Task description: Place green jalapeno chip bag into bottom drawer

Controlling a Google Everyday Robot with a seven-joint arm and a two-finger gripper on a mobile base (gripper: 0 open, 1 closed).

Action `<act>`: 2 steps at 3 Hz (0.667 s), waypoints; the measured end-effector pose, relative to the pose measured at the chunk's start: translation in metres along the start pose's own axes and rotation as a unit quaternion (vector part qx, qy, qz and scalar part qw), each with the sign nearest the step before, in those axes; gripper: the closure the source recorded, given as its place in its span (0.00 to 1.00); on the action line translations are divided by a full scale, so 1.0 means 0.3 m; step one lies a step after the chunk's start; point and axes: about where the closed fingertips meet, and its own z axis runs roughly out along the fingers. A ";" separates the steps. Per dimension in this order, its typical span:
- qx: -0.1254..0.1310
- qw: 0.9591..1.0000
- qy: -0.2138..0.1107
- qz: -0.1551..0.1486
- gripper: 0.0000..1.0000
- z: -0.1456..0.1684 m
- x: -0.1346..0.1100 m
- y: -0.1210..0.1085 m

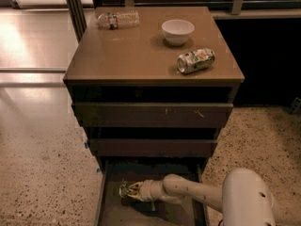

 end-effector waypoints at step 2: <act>0.000 1.000 0.000 0.000 0.08 0.000 0.000 0.000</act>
Offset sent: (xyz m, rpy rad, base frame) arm 0.0000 0.0000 0.0000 0.0000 0.0000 0.0000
